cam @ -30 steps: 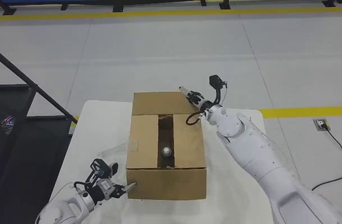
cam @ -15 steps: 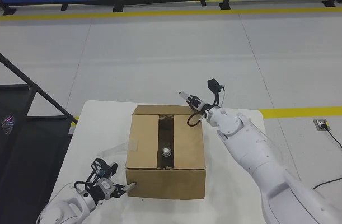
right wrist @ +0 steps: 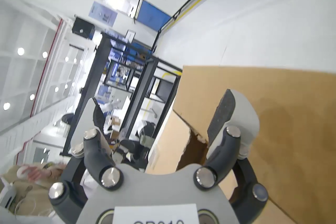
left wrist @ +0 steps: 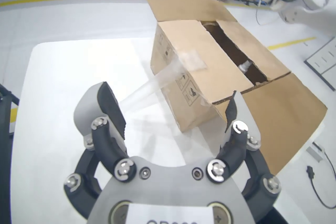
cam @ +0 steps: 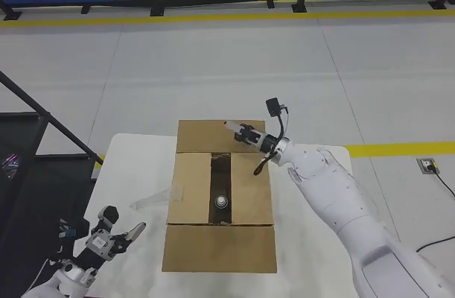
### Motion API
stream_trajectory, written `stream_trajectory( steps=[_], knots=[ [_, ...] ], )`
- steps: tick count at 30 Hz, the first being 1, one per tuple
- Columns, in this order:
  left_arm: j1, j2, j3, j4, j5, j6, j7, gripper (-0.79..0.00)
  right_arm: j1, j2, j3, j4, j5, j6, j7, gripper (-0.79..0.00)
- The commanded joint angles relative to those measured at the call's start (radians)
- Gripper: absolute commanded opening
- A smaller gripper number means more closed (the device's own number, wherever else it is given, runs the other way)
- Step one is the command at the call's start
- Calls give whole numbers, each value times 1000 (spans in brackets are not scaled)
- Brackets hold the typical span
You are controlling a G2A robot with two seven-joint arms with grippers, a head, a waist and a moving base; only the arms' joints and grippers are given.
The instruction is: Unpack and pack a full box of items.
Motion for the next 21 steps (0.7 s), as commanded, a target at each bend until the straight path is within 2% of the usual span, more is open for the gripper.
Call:
stream_trajectory(
  steps=[1, 16, 19, 21],
  knots=[
    [3, 0, -11, 2, -28, 11, -13, 0, -19, 7, -10, -42, -26, 0, 99, 0],
    [3, 0, -12, -1, -22, 17, -15, 0, -30, 7, -11, -49, -35, 20, 89, 0],
    [6, -4, 5, -14, -3, 51, 15, 0, -60, 7, -18, -98, -35, 46, 145, 0],
    [14, -5, 14, -19, 4, 36, 41, 0, -69, 5, -23, -115, -35, 70, 186, 0]
  ],
)
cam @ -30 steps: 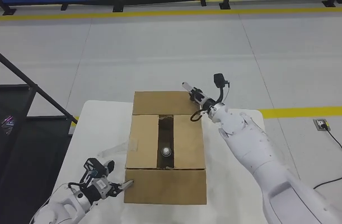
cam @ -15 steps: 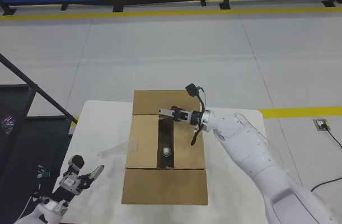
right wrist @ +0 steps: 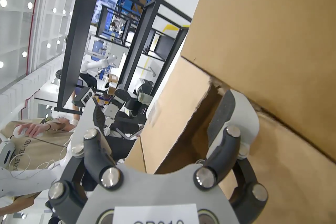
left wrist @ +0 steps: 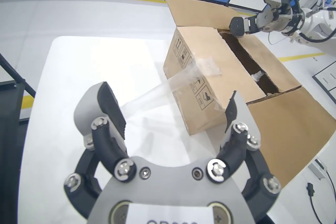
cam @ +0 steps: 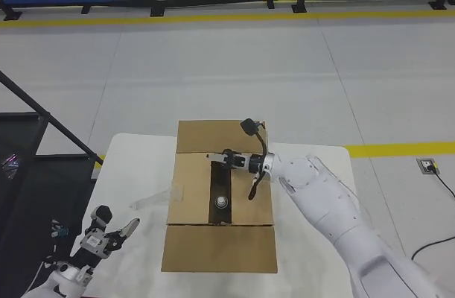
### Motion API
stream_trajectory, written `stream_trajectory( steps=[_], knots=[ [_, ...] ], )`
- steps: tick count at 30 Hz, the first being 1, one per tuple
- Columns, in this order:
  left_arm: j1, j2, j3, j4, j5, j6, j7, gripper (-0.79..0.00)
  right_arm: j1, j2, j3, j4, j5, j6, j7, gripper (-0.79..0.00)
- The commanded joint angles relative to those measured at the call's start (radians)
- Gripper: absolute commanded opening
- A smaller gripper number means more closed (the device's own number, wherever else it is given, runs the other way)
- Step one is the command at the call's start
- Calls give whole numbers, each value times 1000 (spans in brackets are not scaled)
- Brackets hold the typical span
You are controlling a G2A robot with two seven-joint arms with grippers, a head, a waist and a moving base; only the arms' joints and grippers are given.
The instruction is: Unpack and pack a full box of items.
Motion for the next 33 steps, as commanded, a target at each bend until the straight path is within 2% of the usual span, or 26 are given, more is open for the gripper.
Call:
stream_trajectory(
  steps=[1, 6, 13, 24, 29, 33],
  knots=[
    [8, -1, 6, -2, 15, -11, 25, 0, -6, -2, -6, -13, 1, 19, 42, 0],
    [11, -5, 32, -2, 41, -6, 60, 0, -15, -17, -25, -24, -1, 74, 84, 0],
    [15, -7, 58, -8, 100, -18, 80, 0, -2, -59, -51, 26, 43, 120, 101, 0],
    [39, -6, 108, -36, 219, -84, 102, 0, 27, -103, -10, 105, 214, -33, 174, 0],
    [21, -10, 162, -57, 305, -44, 108, 0, 42, -122, -10, 96, 230, -68, 181, 0],
    [1, -18, 226, -59, 352, 35, 130, 0, 60, -142, -27, 81, 197, -65, 139, 0]
  ],
)
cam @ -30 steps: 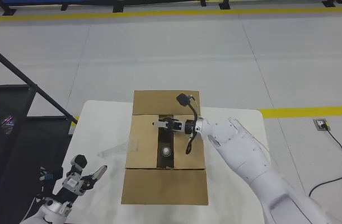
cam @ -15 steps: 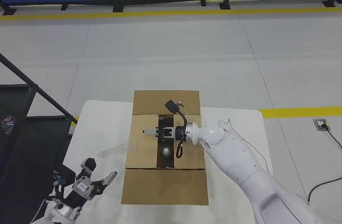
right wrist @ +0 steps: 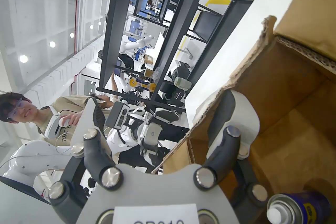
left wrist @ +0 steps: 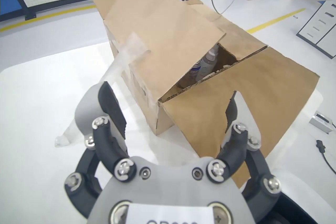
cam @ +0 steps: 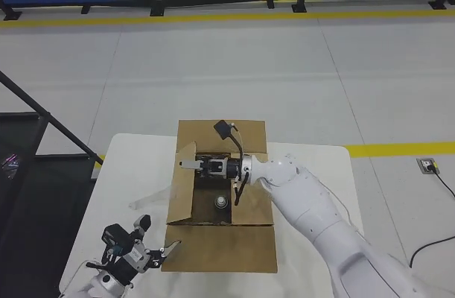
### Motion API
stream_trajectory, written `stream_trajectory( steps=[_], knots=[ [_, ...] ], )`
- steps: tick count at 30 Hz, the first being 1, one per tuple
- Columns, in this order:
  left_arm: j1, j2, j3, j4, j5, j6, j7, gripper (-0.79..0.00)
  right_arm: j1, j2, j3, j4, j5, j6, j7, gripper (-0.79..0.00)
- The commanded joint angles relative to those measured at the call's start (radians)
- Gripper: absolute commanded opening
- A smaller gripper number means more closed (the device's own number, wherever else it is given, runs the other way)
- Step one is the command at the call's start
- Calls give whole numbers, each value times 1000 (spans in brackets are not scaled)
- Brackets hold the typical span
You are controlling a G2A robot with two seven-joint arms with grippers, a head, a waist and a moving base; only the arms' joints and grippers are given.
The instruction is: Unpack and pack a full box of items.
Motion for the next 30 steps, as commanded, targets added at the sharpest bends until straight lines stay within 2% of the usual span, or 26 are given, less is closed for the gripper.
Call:
stream_trajectory(
  steps=[1, 8, 13, 18, 24, 30],
  knots=[
    [-13, -5, 32, 2, -1, 45, 3, 0, 7, -10, -11, -8, -21, 8, -21, 0],
    [-70, -31, 125, 5, -22, 290, 19, 0, 24, -48, -42, -14, -51, -7, -45, 0],
    [-89, -46, 150, 0, -78, 417, 34, 0, 32, -70, -55, 8, -65, -54, -56, 0],
    [-88, -54, 131, 0, -158, 472, 44, 0, 45, -87, -58, 43, -74, -79, -62, 0],
    [-66, -59, 77, 8, -243, 489, 74, 0, 54, -103, -58, 70, -85, -94, -69, 0],
    [-38, -58, 0, 13, -308, 476, 66, 0, 60, -94, -30, 103, -85, -172, -66, 0]
  ],
)
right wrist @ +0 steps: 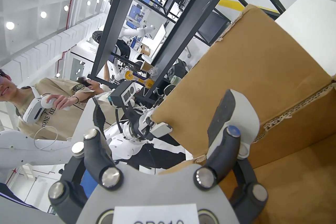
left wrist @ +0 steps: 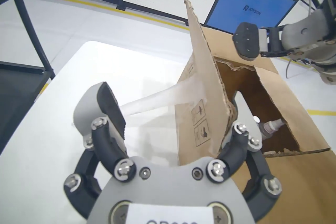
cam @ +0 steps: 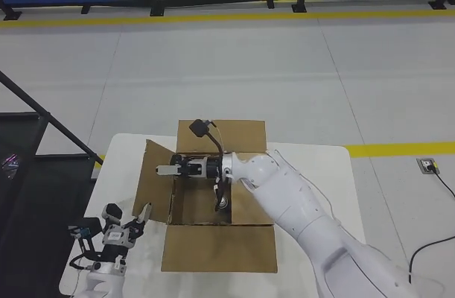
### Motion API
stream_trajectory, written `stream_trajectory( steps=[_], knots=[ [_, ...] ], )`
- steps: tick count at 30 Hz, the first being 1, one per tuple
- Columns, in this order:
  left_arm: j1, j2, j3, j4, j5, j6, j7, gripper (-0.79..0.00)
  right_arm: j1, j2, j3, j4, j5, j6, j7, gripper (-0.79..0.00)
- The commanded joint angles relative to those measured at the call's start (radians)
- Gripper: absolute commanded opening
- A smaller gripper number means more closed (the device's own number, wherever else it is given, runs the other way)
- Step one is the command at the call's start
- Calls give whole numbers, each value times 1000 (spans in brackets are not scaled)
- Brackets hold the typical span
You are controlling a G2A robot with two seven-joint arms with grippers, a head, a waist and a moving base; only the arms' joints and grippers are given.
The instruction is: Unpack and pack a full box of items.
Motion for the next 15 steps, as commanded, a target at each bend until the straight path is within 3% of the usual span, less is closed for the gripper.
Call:
stream_trajectory(
  steps=[1, 9, 15],
  knots=[
    [7, 1, -23, 6, -6, -3, -5, 0, -1, 7, 12, 7, -3, -28, -3, 0],
    [-9, 4, -70, 86, -31, -52, -98, 0, -30, 62, 72, -9, -33, -124, 0, 0],
    [-32, 9, -87, 143, -28, -100, -184, 0, -108, 135, 116, -170, -29, -166, 14, 0]
  ],
)
